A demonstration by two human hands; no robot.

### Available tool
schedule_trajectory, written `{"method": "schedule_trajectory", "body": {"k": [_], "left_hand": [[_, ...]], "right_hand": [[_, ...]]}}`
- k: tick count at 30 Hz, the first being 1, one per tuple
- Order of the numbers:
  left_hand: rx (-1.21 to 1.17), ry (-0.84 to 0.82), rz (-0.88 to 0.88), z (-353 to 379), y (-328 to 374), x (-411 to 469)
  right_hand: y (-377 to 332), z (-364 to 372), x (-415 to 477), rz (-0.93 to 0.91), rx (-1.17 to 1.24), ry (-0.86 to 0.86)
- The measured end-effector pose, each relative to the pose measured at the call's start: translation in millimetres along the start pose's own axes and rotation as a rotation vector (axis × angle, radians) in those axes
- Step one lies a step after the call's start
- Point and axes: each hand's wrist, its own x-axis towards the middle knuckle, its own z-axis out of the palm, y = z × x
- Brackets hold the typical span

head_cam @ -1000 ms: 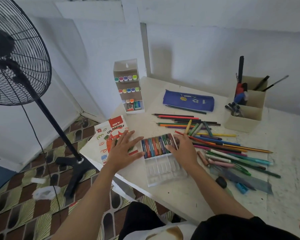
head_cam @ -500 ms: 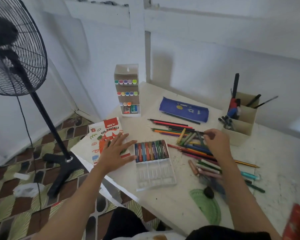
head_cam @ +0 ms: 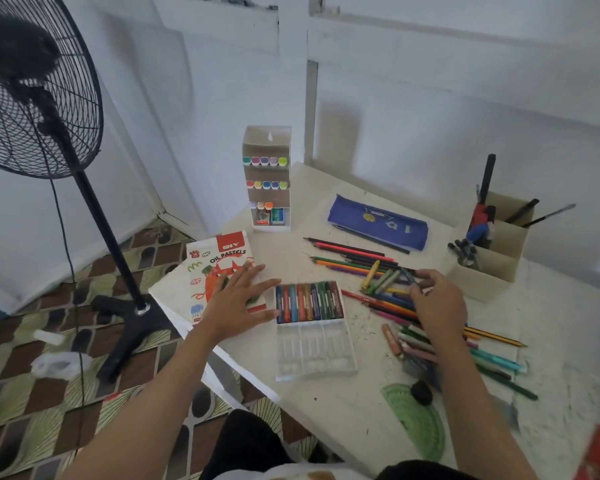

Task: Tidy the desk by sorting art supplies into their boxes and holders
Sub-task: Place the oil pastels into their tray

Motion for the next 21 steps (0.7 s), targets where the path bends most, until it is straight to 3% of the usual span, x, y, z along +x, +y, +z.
{"method": "schedule_trajectory", "body": {"k": [6,13,17,21], "left_hand": [[0.014,0.016,0.001,2.6,-2.2,1.1],[0.018,0.022,-0.003,4.2,-4.5,1.9],[0.027,0.016,-0.002,4.2,-3.0,2.4],[0.006,0.025,0.003,4.9,-3.4,1.3]], "right_hand": [[-21.3,-14.8,-31.3,-0.032,0.366,0.105],[-39.4,-0.8,-65.2,0.090,0.788,-0.143],[-41.1,2.0,-68.1,-0.031,0.705,-0.247],[-37.4,-1.4,-70.2,-0.258,0.398,-0.333]]}}
